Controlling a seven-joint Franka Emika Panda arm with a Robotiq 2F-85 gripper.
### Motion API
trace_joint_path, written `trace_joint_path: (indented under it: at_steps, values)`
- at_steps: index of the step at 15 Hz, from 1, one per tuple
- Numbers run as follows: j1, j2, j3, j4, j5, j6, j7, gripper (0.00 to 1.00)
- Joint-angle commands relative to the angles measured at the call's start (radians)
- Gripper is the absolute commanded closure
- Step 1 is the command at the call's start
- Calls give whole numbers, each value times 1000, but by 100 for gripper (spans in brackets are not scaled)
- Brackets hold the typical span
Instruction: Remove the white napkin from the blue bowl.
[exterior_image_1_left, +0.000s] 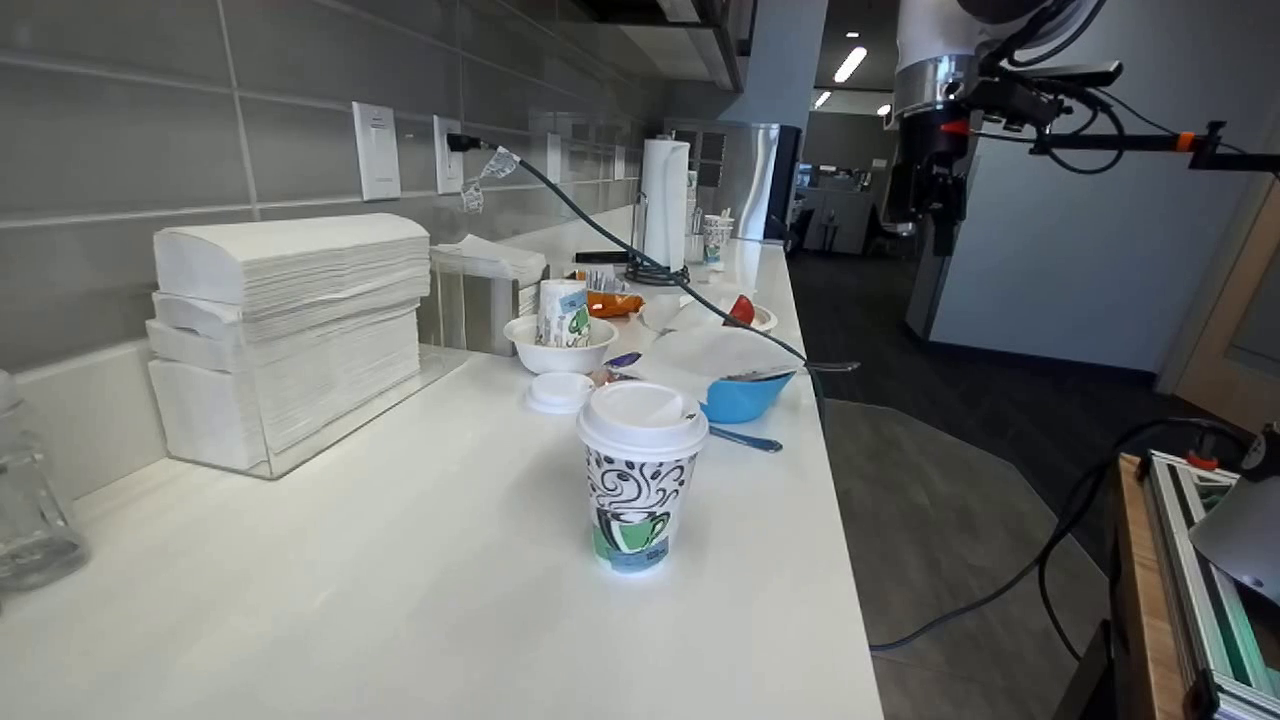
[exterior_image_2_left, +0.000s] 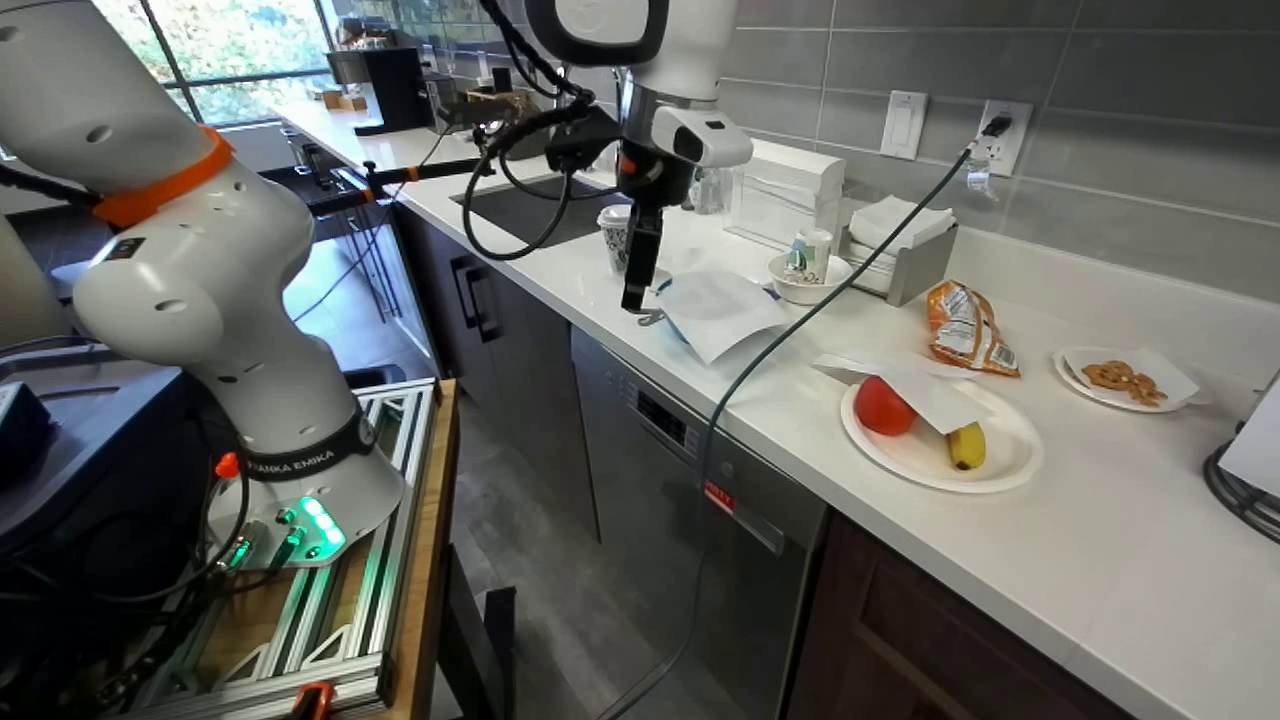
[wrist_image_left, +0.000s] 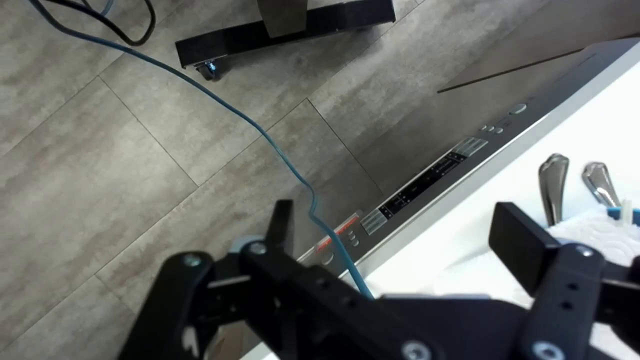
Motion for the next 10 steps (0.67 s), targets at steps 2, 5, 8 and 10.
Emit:
trace_joint_path:
  at_steps: [2, 5, 8, 10]
  values:
    - [32, 100, 53, 141, -1, 2, 77, 0]
    - [54, 163, 71, 189, 20, 49, 93, 0]
    - [60, 144, 67, 174, 4, 48, 68, 0]
    - [69, 175, 72, 190, 4, 55, 68, 0]
